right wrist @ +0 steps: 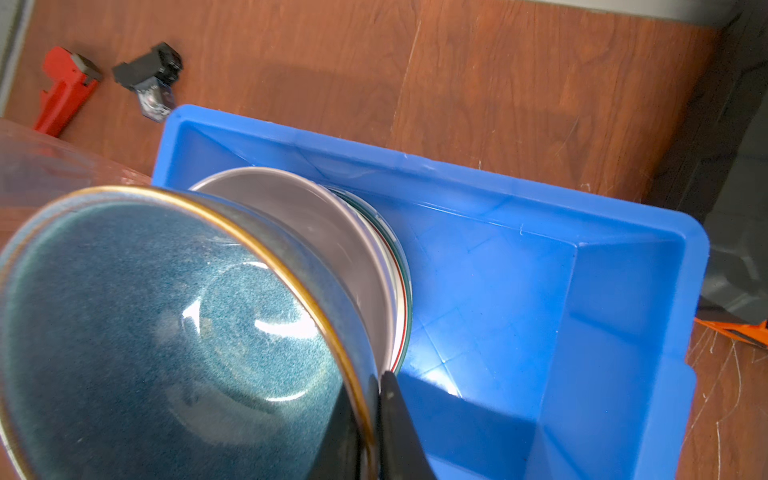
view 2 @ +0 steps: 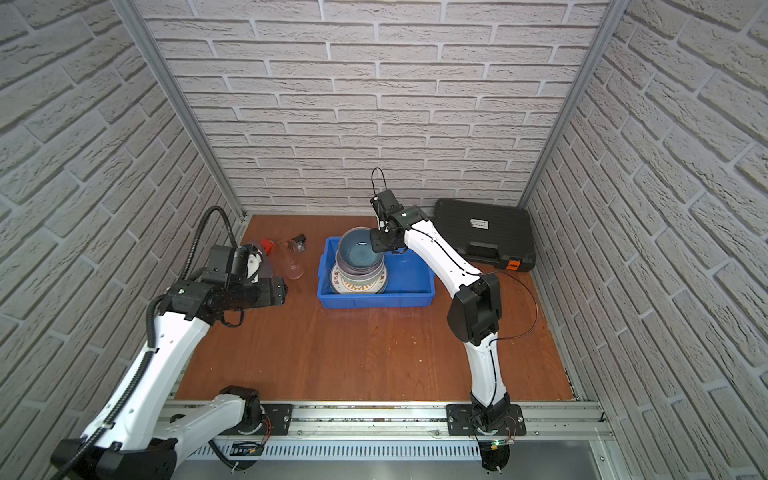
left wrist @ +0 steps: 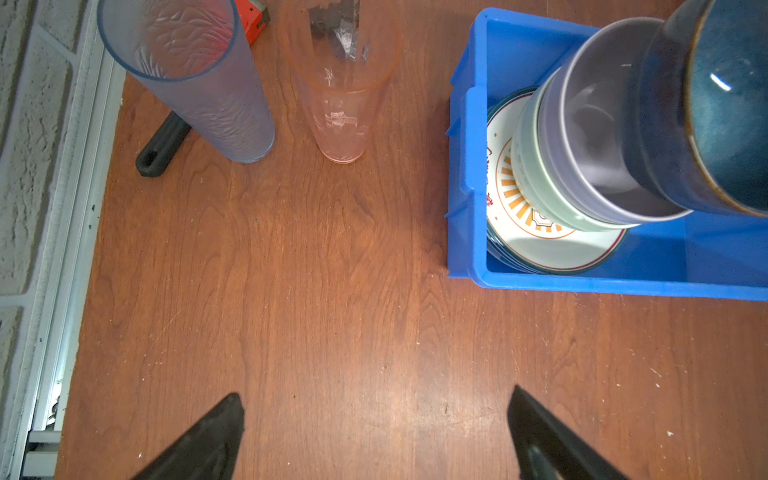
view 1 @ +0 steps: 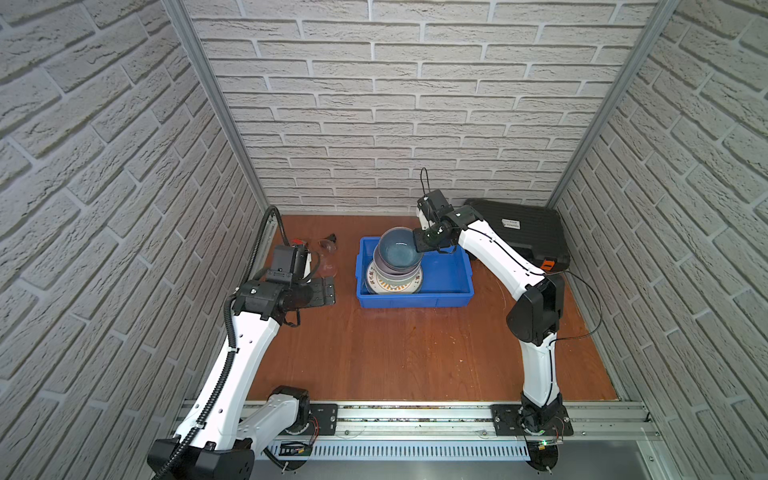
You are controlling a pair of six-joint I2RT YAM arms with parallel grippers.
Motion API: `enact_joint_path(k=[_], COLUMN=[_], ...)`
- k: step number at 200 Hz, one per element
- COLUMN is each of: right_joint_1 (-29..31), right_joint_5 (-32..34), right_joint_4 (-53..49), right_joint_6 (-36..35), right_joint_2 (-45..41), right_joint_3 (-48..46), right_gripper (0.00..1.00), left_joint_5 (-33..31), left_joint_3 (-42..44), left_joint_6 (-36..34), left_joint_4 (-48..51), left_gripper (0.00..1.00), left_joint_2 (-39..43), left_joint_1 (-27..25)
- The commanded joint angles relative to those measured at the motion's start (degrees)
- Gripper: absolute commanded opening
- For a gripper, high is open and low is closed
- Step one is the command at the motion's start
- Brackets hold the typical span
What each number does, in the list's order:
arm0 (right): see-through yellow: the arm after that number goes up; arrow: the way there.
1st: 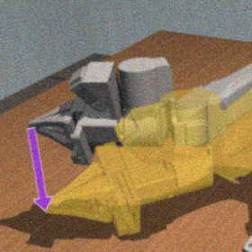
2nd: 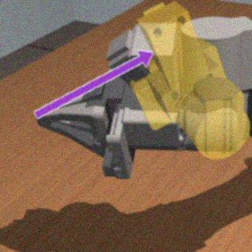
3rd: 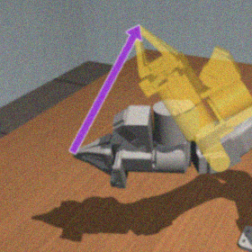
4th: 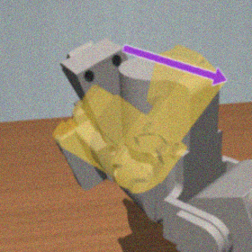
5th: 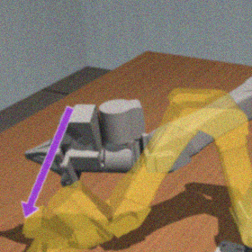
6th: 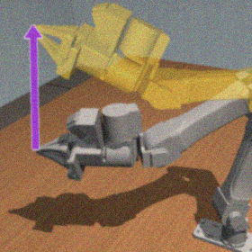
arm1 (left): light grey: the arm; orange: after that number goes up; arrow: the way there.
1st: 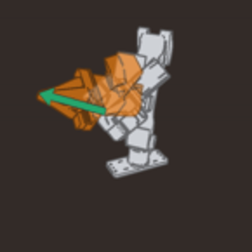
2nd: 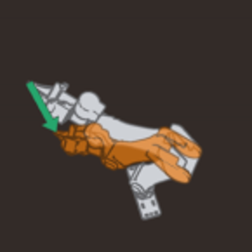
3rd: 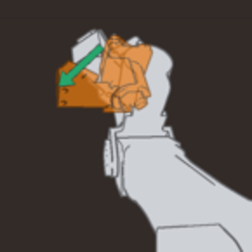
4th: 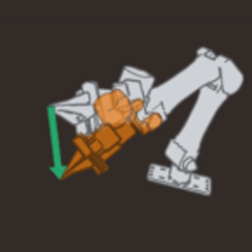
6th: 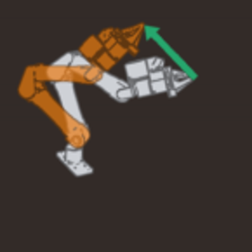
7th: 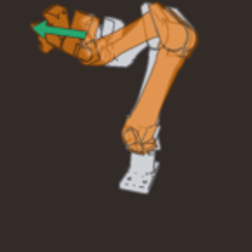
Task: Place the mixed dishes into the plastic bin
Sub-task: 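Lower the dark blue bowl into the lavender bowl with the right gripper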
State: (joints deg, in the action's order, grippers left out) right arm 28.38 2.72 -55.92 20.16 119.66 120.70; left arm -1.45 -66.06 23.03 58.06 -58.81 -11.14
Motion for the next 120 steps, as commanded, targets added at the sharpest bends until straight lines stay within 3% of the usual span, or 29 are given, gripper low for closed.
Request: enact_joint_path(k=[1,120], right_joint_1=[0.45,1.72], right_joint_5=[0.08,1.28], right_joint_4=[6.53,8.45], right_joint_6=[1.19,1.59], right_joint_2=[-1.15,3.04], right_joint_3=[2.34,2.36], right_gripper=[0.06,0.05], left_joint_5=[-0.81,-0.77], left_joint_3=[-0.51,-0.56], left_joint_6=[-0.74,-1.50], left_joint_4=[0.64,0.82], left_gripper=[0.98,0.98], left_joint_2=[0.89,0.85], left_joint_1=[0.50,1.02])
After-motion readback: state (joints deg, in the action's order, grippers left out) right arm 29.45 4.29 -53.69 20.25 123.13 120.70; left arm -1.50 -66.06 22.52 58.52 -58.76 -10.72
